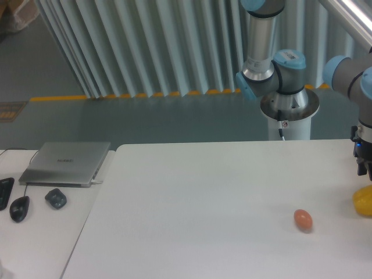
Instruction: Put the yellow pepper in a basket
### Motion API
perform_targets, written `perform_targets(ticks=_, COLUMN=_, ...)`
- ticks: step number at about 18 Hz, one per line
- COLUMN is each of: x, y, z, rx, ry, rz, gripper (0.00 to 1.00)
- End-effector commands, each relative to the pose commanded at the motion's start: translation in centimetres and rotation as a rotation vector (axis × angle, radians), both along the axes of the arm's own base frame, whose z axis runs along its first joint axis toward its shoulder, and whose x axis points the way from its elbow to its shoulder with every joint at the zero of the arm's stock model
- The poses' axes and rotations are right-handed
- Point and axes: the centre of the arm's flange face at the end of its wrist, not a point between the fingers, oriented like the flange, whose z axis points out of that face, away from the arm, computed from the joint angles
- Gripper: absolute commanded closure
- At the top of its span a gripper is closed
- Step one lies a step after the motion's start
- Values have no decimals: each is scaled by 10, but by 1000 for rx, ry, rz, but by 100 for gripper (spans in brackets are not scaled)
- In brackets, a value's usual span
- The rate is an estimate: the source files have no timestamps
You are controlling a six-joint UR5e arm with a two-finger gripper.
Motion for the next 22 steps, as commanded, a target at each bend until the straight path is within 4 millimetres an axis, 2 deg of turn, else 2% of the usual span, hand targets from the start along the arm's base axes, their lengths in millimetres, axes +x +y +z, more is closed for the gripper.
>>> perform_targets(ticks=7, x=2, y=3, z=-3, rx=1, ry=17, rz=-19, gripper=0)
perform_targets(ticks=12, x=8, y=0, z=-16, rx=13, ry=30, rz=-21, gripper=0)
perform_targets(ticks=17, x=9, y=0, z=-20, rx=6, ry=20, rz=8, gripper=0)
perform_targets(ticks=22, x=18, y=-8, z=-44, rx=-41, ry=-7, rz=10, gripper=0)
